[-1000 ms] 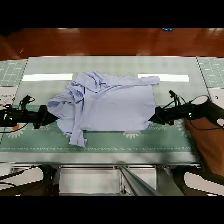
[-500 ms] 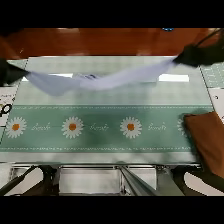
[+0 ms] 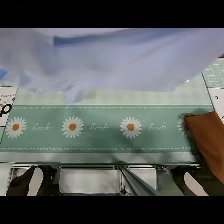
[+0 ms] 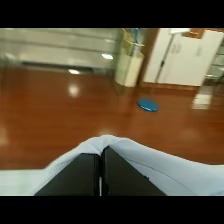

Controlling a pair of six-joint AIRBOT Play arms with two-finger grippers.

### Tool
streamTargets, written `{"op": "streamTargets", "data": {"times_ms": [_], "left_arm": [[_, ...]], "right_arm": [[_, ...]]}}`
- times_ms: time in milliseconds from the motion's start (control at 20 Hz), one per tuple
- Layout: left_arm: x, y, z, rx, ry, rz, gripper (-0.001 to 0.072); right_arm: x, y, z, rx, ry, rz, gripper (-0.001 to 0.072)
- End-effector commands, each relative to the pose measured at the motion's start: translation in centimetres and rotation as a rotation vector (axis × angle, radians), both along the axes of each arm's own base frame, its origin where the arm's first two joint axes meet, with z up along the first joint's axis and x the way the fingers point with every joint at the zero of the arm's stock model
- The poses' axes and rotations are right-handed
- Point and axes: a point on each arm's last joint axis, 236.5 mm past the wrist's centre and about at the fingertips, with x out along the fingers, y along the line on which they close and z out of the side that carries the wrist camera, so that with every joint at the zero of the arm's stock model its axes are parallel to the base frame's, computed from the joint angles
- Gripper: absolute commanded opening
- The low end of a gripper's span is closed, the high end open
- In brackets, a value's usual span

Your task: Fold the shirts.

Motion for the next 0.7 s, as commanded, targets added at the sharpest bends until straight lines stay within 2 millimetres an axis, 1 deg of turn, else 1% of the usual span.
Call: {"op": "streamTargets", "data": {"times_ms": [0,100,150,250,300,350,400,450,550,650], "left_arm": [[-6.9,2.1,1.6,0.128,-0.081,0.206,0.0023],[-10.0,4.5,1.2,0.138,-0.080,0.289,0.0023],[-11.1,5.5,0.7,0.132,-0.064,0.308,0.0023],[-11.6,6.7,-1.5,0.112,0.024,0.324,0.0023],[-11.2,7.2,-2.7,0.107,0.081,0.330,0.0023],[-10.6,7.2,-3.7,0.111,0.125,0.322,0.0023],[-9.6,7.0,-4.5,0.113,0.159,0.312,0.0023],[-8.1,6.7,-5.5,0.101,0.199,0.303,0.0023],[-4.5,6.6,-8.1,0.093,0.309,0.301,0.0023],[0.0,6.0,-11.7,0.107,0.441,0.277,0.0023]], "right_arm": [[-5.9,-1.5,1.9,-0.058,-0.070,-0.082,0.0021],[-8.1,-1.9,1.1,-0.070,-0.039,-0.101,0.0021],[-8.9,-2.3,0.8,-0.069,-0.027,-0.122,0.0021],[-10.1,-3.3,0.4,-0.063,-0.011,-0.172,0.0021],[-10.4,-3.5,0.0,-0.060,0.006,-0.182,0.0021],[-10.5,-3.4,-0.4,-0.057,0.024,-0.181,0.0021],[-10.1,-3.3,-1.0,-0.053,0.042,-0.173,0.0021],[-9.5,-3.2,-2.0,-0.049,0.073,-0.168,0.0021],[-7.3,-2.9,-5.4,-0.035,0.182,-0.146,0.0021],[-4.0,-2.4,-9.8,-0.012,0.301,-0.114,0.0021]]}}
